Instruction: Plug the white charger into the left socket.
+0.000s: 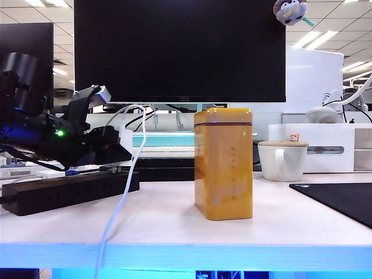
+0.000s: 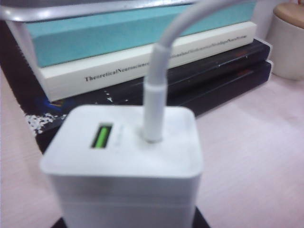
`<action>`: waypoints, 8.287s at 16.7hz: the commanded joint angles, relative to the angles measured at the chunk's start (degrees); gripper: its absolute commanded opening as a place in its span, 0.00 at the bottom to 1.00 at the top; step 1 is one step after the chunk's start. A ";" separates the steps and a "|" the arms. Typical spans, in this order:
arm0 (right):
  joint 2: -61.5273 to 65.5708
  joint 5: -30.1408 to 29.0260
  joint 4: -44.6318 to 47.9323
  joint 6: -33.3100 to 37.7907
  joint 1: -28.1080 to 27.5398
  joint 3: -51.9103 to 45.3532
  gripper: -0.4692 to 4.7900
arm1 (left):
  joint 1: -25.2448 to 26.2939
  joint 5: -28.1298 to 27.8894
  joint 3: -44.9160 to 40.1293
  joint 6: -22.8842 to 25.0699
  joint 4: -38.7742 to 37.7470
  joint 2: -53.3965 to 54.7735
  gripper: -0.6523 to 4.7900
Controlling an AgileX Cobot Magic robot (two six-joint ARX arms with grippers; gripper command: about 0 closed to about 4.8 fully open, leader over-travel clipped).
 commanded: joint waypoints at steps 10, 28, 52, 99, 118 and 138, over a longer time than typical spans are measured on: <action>4.83 19.12 -5.51 -22.77 5.18 0.20 0.08 | 0.59 -3.69 -6.25 -0.85 2.80 0.66 0.43; 19.74 38.47 -1.03 -41.83 13.77 3.45 0.08 | 0.44 18.73 -6.03 4.00 -1.14 0.22 0.39; 25.09 36.26 -17.81 -57.02 23.65 4.09 0.08 | -0.04 28.68 -5.99 9.94 -0.68 -1.60 0.39; 27.15 49.22 -30.58 -61.05 25.62 4.83 0.08 | -0.17 13.05 -5.79 15.21 -19.41 -19.71 0.72; 11.56 59.56 -15.15 -61.07 24.94 4.87 0.08 | -0.15 -7.13 -4.13 6.64 -29.59 -44.15 0.21; -33.62 73.35 -7.08 -54.73 22.58 -28.74 0.08 | -0.17 -18.16 -4.83 -0.39 -79.23 -102.40 0.11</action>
